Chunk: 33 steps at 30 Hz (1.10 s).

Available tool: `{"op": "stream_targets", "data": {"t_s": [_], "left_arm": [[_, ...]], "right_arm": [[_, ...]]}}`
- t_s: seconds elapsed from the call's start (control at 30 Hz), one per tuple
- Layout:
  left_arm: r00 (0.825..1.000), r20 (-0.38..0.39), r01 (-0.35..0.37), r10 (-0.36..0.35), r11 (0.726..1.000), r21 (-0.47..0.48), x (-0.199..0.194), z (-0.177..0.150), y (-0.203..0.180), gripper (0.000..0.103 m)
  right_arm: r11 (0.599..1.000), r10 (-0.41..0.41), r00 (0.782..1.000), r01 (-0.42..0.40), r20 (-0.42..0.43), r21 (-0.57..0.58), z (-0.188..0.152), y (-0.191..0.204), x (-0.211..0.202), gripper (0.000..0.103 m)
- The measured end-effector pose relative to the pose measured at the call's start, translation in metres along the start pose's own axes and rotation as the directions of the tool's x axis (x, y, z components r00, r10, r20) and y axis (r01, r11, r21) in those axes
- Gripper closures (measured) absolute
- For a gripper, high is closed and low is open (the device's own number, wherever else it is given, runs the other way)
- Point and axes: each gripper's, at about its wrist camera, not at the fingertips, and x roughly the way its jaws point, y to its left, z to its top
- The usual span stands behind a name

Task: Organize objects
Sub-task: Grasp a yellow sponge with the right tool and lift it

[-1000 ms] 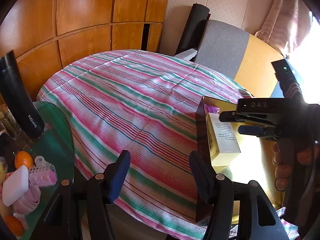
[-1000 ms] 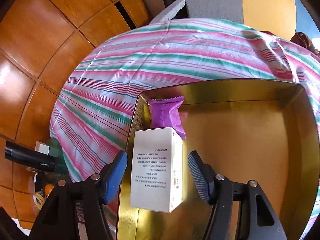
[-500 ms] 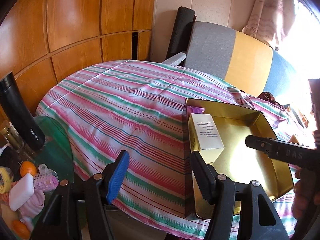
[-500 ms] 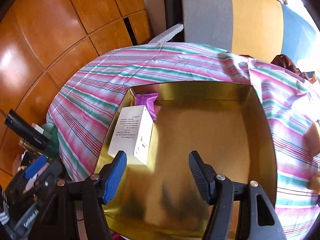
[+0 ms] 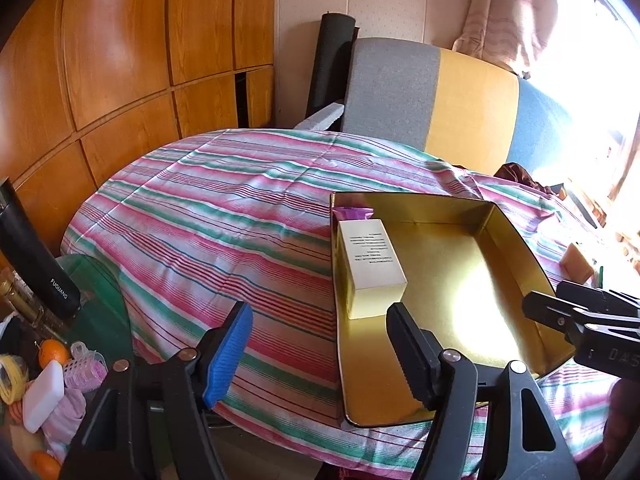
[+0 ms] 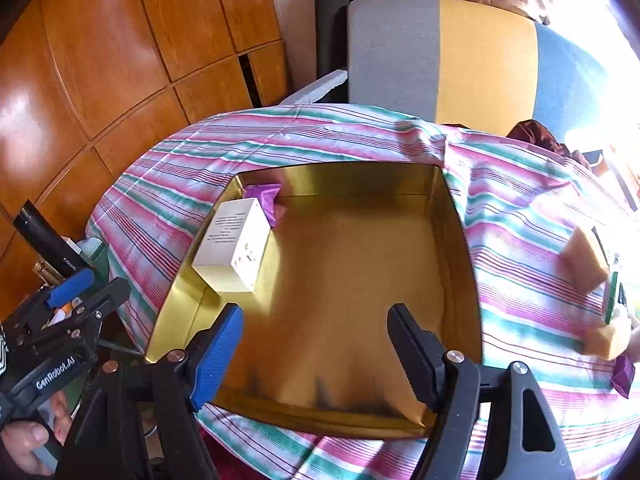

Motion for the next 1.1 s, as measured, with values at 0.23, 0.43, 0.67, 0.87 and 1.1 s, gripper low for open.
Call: {"op": "stream_targets", "data": {"t_s": [0.23,0.43,0.67,0.87,1.1], "left_arm": [[1.0,-0.018,0.023,-0.022,0.999,0.043,0.003,-0.002,-0.017,0.031],[0.997,-0.035,0.065,-0.062,0.995,0.08,0.007,-0.003,-0.036,0.031],[0.991,-0.042,0.128,-0.124,0.984,0.124,0.008,-0.001,-0.062,0.031],[0.986,-0.058,0.164,-0.157,0.972,0.17,0.01,0.0,-0.087,0.028],[0.979,-0.063,0.202,-0.193,0.951,0.234,0.008,0.004,-0.117,0.026]], "right_arm": [[0.996,-0.067,0.998,0.068,-0.016,0.066,-0.025,-0.049,-0.024,0.025],[0.99,-0.117,0.991,0.122,-0.059,0.077,-0.052,-0.107,-0.06,0.024],[0.961,-0.272,0.94,0.275,-0.204,-0.015,-0.098,-0.188,-0.11,0.018],[0.946,-0.323,0.873,0.307,-0.365,-0.104,-0.139,-0.223,-0.115,0.018],[0.96,-0.279,0.848,0.259,-0.45,-0.106,-0.159,-0.229,-0.093,0.018]]}}
